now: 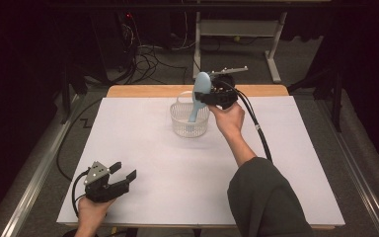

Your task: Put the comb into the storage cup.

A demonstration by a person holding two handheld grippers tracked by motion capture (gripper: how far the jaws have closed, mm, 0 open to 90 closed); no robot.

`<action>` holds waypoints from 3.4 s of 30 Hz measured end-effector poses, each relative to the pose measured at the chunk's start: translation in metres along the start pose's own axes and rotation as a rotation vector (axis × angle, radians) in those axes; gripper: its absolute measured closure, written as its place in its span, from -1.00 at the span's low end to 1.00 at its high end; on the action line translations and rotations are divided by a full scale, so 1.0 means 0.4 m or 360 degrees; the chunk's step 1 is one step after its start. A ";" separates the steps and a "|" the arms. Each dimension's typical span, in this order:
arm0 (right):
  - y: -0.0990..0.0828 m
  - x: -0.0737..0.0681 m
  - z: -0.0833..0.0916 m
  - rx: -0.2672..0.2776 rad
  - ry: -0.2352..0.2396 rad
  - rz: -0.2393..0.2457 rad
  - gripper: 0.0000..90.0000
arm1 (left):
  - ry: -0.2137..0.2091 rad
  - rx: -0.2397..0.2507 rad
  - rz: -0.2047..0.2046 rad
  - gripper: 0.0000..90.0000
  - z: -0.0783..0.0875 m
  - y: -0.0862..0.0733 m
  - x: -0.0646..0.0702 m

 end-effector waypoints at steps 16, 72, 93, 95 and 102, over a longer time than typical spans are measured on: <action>-0.034 -0.007 -0.033 -0.0037 -0.0005 -0.0020 0.17 | 0.0001 -0.0005 -0.0003 -0.26 0.000 0.000 0.000; -0.117 0.095 -0.039 -0.0126 -0.0039 -0.0092 -0.27 | 0.0001 -0.0003 0.0013 -0.27 0.001 0.000 0.000; -0.126 0.111 -0.008 -0.0087 -0.0061 -0.0063 -0.39 | -0.0002 -0.0006 0.0016 -0.27 -0.001 -0.001 0.001; -0.128 0.114 -0.002 -0.0085 -0.0062 -0.0071 -0.39 | 0.0000 -0.0005 0.0015 -0.27 -0.001 -0.001 0.001; -0.136 0.129 0.019 -0.0071 -0.0067 -0.0058 -0.39 | 0.0002 -0.0008 0.0013 -0.27 -0.002 -0.002 0.002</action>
Point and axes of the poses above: each handheld gripper's, and its own axes: z roughly backward along the jaws, y roughly out of its top, x roughly to its right, the point moved 6 cm from there along -z, roughly forward along the jaws, and after that the axes turned 14 degrees about -y, right-handed, at the moved point
